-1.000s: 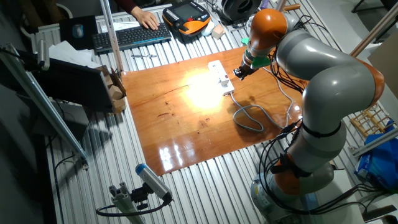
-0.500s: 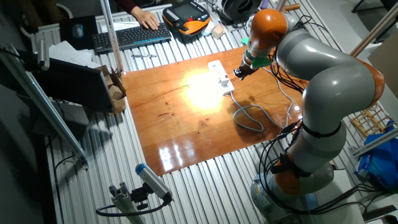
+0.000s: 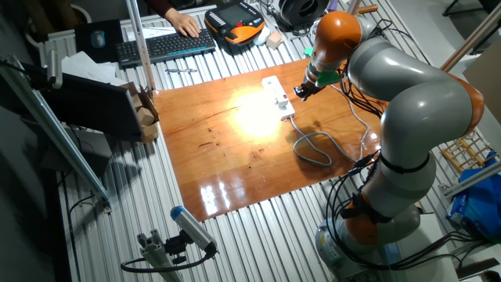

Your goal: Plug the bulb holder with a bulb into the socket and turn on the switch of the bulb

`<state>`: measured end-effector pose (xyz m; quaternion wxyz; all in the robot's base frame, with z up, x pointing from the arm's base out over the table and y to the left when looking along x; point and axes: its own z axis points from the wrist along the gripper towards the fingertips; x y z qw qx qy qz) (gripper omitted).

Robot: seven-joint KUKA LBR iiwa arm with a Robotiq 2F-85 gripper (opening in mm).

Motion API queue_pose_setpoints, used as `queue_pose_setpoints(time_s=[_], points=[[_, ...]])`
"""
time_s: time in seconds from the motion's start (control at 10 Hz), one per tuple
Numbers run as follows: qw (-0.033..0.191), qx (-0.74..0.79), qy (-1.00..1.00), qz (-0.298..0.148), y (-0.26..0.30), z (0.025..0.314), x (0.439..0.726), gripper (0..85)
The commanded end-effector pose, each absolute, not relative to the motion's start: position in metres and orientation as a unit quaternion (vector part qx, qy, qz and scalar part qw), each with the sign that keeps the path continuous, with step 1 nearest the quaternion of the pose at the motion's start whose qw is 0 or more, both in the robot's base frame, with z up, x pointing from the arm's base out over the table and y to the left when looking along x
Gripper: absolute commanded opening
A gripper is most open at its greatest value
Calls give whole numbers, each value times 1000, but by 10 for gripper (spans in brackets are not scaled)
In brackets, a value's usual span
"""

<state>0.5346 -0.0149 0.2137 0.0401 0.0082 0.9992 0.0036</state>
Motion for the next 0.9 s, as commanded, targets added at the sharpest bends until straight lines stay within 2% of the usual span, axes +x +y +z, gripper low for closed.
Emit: queue_pose_setpoints(time_s=[0.0, 0.8], points=[[40, 8, 999, 4, -15, 214, 535, 0], [42, 3, 999, -1, -17, 213, 535, 0]])
